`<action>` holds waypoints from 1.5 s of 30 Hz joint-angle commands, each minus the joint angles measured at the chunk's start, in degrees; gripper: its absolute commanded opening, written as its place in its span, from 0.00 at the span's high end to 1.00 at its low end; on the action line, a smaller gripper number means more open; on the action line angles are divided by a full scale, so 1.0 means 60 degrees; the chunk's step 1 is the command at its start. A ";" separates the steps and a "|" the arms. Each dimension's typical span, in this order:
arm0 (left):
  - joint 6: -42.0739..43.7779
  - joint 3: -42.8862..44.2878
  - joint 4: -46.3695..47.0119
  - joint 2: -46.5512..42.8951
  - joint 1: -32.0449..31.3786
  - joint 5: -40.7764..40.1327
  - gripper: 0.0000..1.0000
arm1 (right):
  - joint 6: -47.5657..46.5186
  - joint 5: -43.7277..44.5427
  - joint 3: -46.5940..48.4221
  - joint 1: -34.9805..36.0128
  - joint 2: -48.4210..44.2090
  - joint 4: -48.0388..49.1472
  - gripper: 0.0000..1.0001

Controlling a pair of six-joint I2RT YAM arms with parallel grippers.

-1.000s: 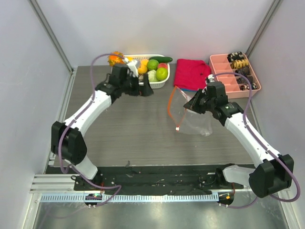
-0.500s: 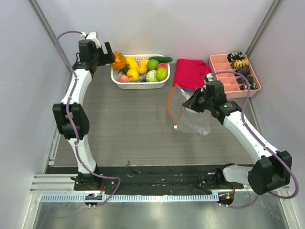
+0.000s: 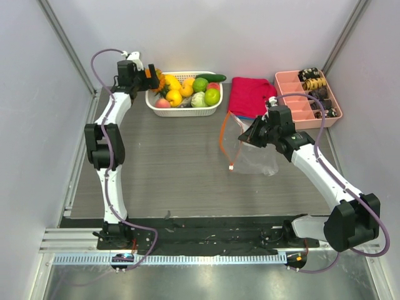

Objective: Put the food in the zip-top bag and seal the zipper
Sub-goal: Open the zipper of the food storage bag, then pick up the fake fruit from the bin.

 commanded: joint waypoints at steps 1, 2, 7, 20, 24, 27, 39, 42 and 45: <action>-0.0067 0.0568 0.1479 0.0148 -0.0011 0.0337 0.00 | -0.0156 -0.0135 0.0189 -0.0041 0.0062 0.0501 0.99; -0.0067 0.0582 0.1495 0.0192 0.0004 0.0381 0.00 | -0.0170 -0.0149 0.0204 -0.0041 0.0091 0.0501 0.99; -0.0111 0.1195 0.1701 0.0777 0.0004 0.0615 0.00 | -0.0214 -0.0193 0.0248 -0.0056 0.0267 0.0530 0.99; -0.0257 0.2209 0.0894 0.1703 -0.0011 0.1085 0.01 | -0.0214 -0.0311 0.0262 -0.0158 0.0311 0.0530 0.99; -0.0462 0.1638 0.1480 0.1161 -0.0011 0.1084 0.28 | -0.0258 -0.0296 0.0263 -0.0159 0.0282 0.0530 0.99; -0.0536 0.1550 0.1495 0.0707 -0.0025 0.1114 0.51 | -0.0273 -0.0296 0.0277 -0.0188 0.0282 0.0530 0.99; -0.0185 0.0129 0.1701 -0.1374 0.0004 0.0997 0.75 | -0.0346 -0.0369 0.0380 -0.0261 0.0252 0.0515 0.99; -0.0038 -0.0178 0.1569 -0.1828 0.0004 0.1157 0.78 | -0.0346 -0.0384 0.0438 -0.0276 0.0296 0.0515 0.99; 0.0021 -0.0325 0.1249 -0.2151 0.0004 0.1216 0.80 | -0.0361 -0.0384 0.0438 -0.0276 0.0384 0.0545 0.99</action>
